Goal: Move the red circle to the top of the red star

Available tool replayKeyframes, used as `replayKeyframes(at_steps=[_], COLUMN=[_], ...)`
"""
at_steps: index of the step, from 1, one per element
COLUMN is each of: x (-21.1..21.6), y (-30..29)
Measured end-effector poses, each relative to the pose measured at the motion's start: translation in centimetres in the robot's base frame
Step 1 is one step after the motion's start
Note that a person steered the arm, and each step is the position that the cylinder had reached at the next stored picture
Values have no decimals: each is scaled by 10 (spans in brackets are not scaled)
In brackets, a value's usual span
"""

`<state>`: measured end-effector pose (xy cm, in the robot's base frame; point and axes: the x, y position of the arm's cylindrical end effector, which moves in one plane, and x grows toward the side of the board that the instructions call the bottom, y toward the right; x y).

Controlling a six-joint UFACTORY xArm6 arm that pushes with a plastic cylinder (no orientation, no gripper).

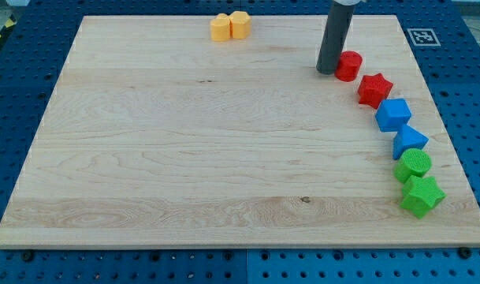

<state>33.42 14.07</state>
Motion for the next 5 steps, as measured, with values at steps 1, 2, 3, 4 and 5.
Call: replayKeyframes(at_steps=[1, 2, 3, 4, 5], x=[-11, -21, -21, -21, -8], y=[2, 15, 28, 15, 10])
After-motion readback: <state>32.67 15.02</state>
